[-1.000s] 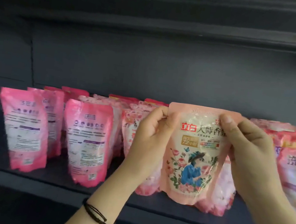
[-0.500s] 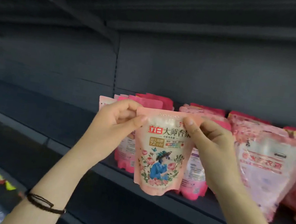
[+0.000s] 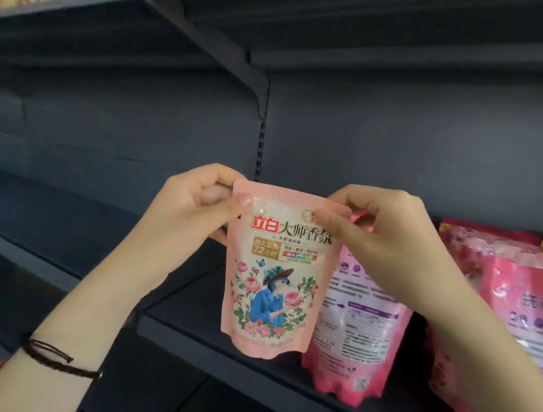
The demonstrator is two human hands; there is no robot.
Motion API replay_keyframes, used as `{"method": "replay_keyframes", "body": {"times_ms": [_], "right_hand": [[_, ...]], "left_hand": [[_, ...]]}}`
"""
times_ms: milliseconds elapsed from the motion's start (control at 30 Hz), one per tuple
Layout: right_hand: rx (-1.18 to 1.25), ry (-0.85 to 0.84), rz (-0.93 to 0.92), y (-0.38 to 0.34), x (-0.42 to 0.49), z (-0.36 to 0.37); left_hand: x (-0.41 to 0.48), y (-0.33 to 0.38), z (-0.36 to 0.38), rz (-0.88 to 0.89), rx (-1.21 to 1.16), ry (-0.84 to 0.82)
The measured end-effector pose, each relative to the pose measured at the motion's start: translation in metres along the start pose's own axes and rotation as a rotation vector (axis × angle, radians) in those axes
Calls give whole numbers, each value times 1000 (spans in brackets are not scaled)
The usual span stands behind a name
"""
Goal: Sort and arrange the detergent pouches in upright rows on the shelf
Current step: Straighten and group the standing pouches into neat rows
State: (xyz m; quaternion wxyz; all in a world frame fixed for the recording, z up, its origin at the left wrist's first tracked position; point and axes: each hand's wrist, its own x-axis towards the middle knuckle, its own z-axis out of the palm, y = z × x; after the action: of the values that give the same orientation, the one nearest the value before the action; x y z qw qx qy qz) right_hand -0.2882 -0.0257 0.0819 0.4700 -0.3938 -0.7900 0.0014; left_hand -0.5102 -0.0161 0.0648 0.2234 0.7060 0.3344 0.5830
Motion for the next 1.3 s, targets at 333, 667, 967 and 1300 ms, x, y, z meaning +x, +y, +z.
{"method": "replay_keyframes", "body": {"times_ms": [333,667,967,1300], "right_hand": [[-561,-200,65,-7,60,61],[-981,-448,323,12,88,121],[-974,-418,328,12,86,129],[-843,-150,-5,-11,65,88]], "left_hand": [[57,-73,-47,-90,115,-163],[87,-139,-42,-199,225,-400],[97,-166,-40,-125,424,-359],[89,-117,-24,119,818,-149]]}}
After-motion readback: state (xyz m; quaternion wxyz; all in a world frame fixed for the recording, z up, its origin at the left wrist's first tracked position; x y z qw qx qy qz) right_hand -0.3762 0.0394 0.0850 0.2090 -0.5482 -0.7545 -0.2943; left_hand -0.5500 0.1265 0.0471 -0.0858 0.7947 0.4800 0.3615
